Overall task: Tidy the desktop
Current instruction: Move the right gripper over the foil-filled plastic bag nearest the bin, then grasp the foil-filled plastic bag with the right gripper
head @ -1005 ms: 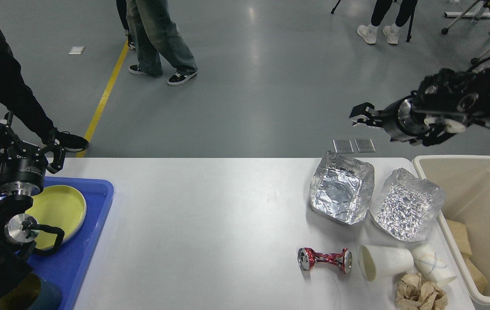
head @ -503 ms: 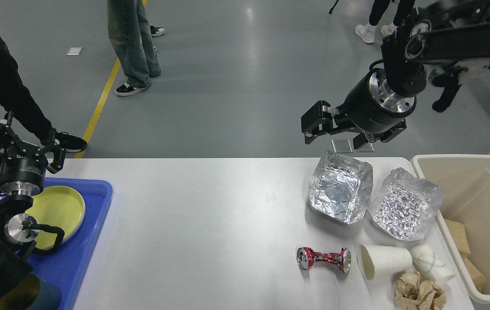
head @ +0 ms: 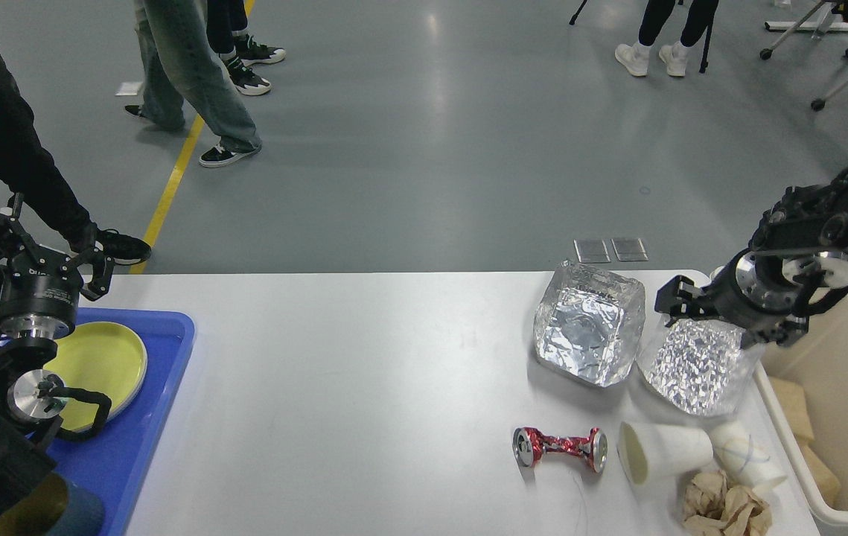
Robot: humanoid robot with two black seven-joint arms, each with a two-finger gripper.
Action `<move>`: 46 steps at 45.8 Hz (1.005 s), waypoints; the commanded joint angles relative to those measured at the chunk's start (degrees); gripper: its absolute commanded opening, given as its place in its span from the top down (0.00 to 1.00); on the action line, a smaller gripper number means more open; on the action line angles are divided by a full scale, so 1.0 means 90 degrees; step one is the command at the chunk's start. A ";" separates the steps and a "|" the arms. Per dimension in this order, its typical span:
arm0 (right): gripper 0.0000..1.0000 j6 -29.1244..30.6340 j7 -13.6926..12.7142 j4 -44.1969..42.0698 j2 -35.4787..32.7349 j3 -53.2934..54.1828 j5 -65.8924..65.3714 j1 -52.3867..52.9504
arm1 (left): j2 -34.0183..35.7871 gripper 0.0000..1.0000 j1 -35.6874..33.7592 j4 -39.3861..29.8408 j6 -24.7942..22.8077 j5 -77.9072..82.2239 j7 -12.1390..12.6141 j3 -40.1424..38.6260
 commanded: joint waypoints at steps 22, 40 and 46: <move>0.01 -0.3348 0.0010 -0.1945 0.0040 0.0736 0.0012 -0.3585 | 0.0000 0.04 -0.0001 0.0000 0.0001 0.0000 0.0000 0.0000; 0.52 -0.4150 0.0059 -0.2131 0.0255 0.1147 0.0012 -0.4221 | 0.0000 0.04 -0.0001 0.0000 0.0001 0.0000 0.0000 0.0000; 0.77 -0.4208 0.0059 -0.2140 0.0255 0.1147 0.0012 -0.4270 | 0.0000 0.04 -0.0001 0.0000 0.0001 0.0000 0.0000 0.0000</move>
